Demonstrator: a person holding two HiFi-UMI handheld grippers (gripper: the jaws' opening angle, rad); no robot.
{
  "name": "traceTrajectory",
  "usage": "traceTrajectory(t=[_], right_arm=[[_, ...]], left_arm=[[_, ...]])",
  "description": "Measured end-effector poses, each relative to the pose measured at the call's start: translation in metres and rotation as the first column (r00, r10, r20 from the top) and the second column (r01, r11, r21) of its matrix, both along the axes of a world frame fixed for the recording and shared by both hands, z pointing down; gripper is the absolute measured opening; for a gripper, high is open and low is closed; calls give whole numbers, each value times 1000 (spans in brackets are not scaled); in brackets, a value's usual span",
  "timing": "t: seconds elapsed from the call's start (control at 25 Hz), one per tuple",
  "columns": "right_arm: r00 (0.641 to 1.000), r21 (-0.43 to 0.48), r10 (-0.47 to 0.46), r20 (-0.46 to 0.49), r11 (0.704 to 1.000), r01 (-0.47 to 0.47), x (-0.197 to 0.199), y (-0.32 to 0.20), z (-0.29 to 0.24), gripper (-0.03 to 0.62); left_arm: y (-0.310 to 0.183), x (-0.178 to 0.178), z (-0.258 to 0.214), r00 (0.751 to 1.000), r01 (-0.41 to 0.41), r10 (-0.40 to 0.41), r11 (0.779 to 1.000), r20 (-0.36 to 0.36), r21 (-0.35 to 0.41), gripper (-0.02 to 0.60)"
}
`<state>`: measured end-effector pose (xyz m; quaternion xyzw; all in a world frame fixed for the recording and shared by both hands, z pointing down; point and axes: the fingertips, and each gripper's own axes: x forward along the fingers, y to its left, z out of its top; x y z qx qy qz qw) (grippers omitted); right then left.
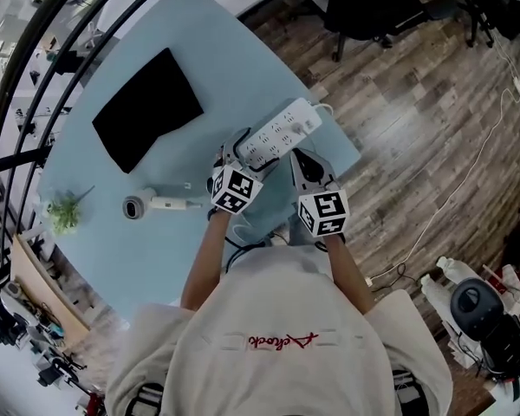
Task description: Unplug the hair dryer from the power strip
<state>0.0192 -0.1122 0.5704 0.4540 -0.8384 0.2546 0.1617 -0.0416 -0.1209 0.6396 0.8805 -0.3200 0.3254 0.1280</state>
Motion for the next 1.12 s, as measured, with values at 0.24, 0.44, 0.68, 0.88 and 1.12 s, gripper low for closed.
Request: traceTrajectory(t=[0.24,0.44,0.68,0.88,1.12], right_arm=[[1000,-20,19,-22,1000,-20,6,-2,11,17],[998,-40,41,-54,998,-43,5,-3,22,18],[997,-6,-16,-80,1000,16,-4,-6,17,103],[993,97,8,-120,995,4,5,-22,-14,152],[982,41,-16,-190,999,24,23,-39,16,226]], left_arm=[[2,4,5,999,-22,20,999,-36,-49,413],[7,12,2,998,-47,43,996,-49,-82,413],[6,19,20,995,-95,95,989,-13,-117,413],[6,19,19,995,-99,95,986,-36,-133,413],[4,17,23,994,-100,93,984,-50,-146,413]])
